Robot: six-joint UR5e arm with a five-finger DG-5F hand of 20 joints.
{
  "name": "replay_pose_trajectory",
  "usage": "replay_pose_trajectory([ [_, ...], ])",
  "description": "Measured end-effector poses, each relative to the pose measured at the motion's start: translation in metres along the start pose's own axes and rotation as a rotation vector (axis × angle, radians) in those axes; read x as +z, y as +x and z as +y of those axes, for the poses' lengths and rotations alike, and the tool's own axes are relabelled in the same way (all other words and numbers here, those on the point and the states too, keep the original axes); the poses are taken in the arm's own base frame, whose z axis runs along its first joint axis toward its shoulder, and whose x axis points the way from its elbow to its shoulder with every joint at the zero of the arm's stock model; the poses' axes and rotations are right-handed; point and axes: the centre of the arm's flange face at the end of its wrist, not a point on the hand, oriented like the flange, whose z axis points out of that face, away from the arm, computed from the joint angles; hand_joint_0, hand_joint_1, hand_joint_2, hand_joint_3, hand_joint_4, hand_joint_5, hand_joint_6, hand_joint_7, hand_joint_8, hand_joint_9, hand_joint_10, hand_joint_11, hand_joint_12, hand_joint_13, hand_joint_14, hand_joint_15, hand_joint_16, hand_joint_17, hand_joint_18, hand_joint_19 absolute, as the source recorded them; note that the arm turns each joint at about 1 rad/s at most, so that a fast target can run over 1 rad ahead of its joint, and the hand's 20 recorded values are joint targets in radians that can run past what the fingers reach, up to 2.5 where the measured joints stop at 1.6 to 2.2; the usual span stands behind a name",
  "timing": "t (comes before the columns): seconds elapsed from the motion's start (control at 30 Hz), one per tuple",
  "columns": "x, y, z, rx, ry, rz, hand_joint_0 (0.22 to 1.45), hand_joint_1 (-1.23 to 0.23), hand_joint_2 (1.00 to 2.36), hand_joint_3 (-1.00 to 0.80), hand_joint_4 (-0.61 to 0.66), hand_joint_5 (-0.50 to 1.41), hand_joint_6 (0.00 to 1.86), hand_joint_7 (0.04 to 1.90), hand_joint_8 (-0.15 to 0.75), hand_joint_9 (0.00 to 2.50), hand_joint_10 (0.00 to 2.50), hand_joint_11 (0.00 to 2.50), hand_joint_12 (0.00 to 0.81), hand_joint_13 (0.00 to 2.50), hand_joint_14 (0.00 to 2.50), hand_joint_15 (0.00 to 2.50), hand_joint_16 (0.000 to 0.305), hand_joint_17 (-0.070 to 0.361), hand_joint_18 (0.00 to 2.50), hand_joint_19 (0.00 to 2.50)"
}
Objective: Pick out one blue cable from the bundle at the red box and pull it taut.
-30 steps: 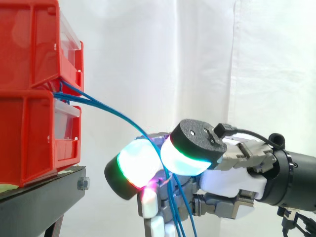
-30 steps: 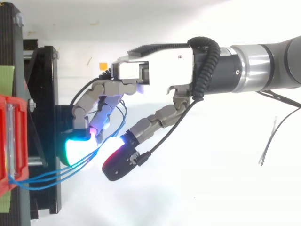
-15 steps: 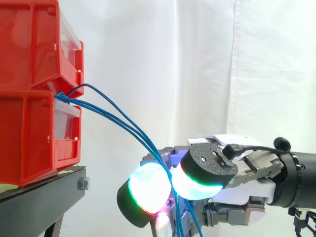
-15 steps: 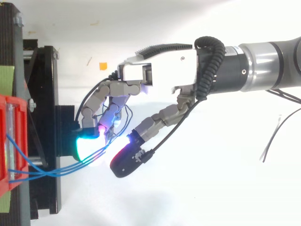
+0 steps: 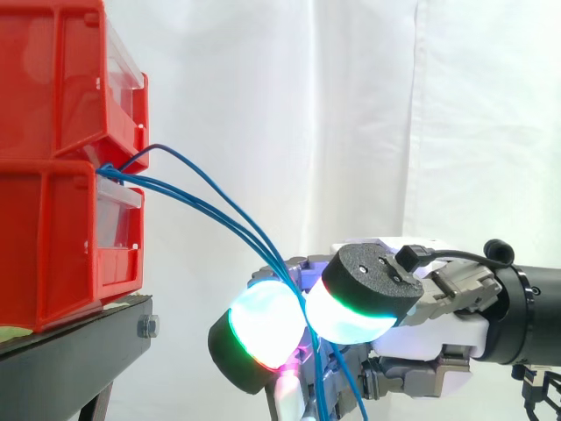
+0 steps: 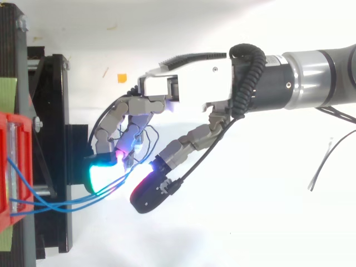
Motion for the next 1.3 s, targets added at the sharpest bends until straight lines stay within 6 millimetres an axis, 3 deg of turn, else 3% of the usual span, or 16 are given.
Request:
replay_pose_trajectory([
  [0.57,-0.007,-0.007,0.025,0.017,0.058,0.004,0.75,-0.79,1.00,-0.45,0.01,-0.18,0.96,0.72,0.291,0.91,0.01,0.45,0.409,0.96,0.02,0.53,0.054,0.121,0.85,0.78],
  [1.0,-0.011,-0.008,0.022,0.048,0.109,-0.023,0.75,-0.78,1.00,-0.50,0.01,-0.17,0.96,0.73,0.294,0.93,0.01,0.44,0.409,0.96,0.02,0.53,0.054,0.122,0.85,0.77],
  [1.3,-0.011,-0.010,0.021,0.049,0.114,-0.037,0.76,-0.87,1.00,-0.50,0.01,-0.16,0.96,0.74,0.290,0.95,0.01,0.45,0.406,0.98,0.02,0.54,0.054,0.121,0.88,0.76],
])
